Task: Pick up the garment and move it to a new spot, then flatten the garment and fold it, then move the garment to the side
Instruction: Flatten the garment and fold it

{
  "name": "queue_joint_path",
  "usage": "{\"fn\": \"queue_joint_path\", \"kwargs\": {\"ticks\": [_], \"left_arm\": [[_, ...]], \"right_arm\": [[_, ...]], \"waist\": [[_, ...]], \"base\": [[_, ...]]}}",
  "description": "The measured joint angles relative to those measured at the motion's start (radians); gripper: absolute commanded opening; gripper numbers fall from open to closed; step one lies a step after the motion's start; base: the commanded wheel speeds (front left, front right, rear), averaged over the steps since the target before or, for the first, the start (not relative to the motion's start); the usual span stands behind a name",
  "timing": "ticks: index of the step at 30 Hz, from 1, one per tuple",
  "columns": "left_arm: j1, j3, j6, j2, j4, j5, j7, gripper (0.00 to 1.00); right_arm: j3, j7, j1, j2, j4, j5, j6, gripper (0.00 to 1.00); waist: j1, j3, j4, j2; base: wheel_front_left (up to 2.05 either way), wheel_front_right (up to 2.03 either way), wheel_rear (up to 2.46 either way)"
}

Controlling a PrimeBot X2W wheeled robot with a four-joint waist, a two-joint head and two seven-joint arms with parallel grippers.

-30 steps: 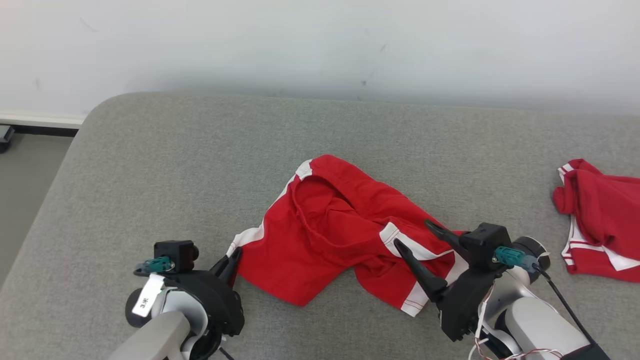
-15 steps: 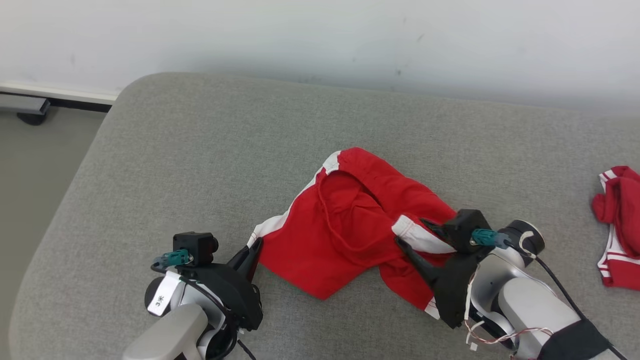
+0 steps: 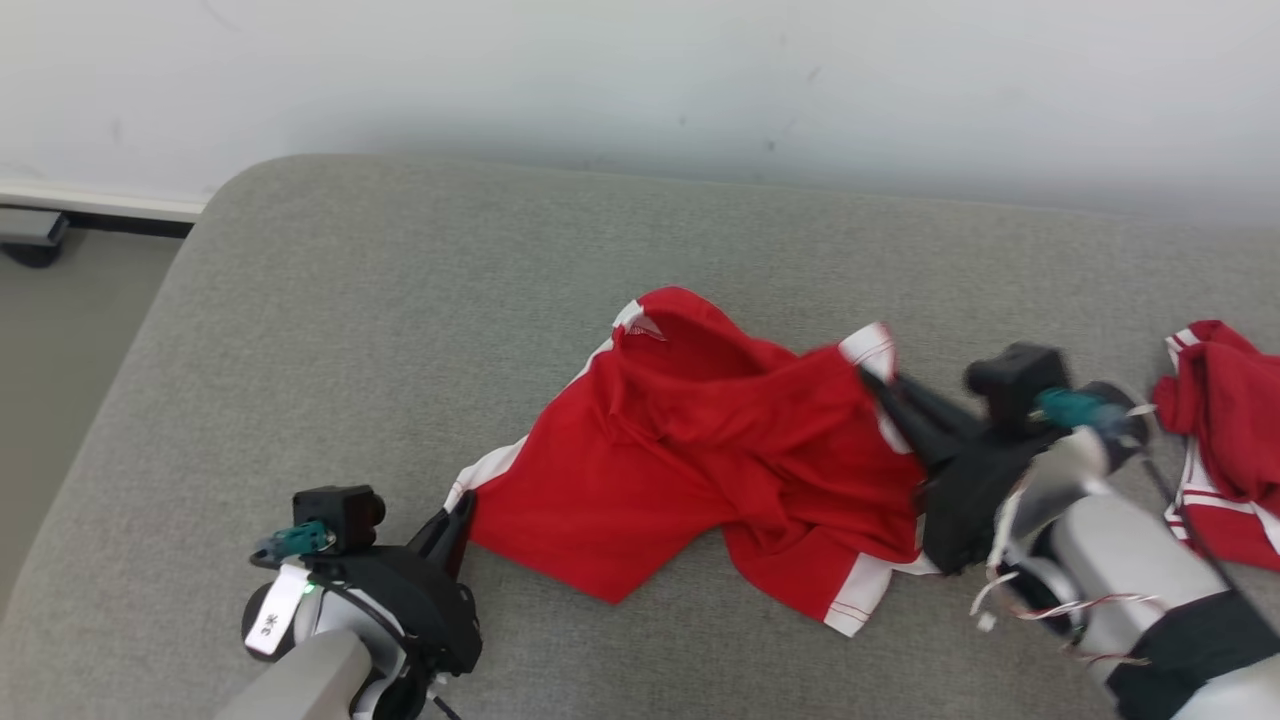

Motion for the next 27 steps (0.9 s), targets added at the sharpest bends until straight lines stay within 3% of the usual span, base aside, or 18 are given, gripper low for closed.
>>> {"fn": "queue_joint_path", "kwargs": {"ticks": [4, 13, 21, 27], "left_arm": [[0.019, 0.018, 0.008, 0.022, -0.009, 0.000, 0.000, 0.00], [0.052, 0.042, 0.018, 0.046, -0.040, 0.008, -0.001, 0.00], [0.052, 0.050, 0.025, 0.052, -0.074, 0.025, -0.001, 0.00], [0.052, 0.055, 0.026, 0.054, -0.092, 0.043, -0.001, 0.00]], "right_arm": [[-0.074, -0.044, 0.020, -0.053, -0.013, 0.026, -0.019, 0.00], [-0.185, -0.109, 0.195, -0.096, -0.049, 0.100, -0.077, 0.00], [-0.217, -0.101, 0.405, -0.102, -0.052, 0.187, -0.096, 0.00], [-0.216, -0.058, 0.454, -0.107, -0.037, 0.198, -0.117, 0.00]], "waist": [[0.0000, -0.005, -0.028, 0.0000], [0.0000, -0.010, -0.087, 0.0000], [-0.0001, -0.006, -0.117, 0.0000], [-0.0001, 0.001, -0.119, 0.0000]], "base": [[0.00, 0.00, 0.00], [0.00, 0.00, 0.00], [0.00, 0.00, 0.00], [0.00, 0.00, 0.00]]}}
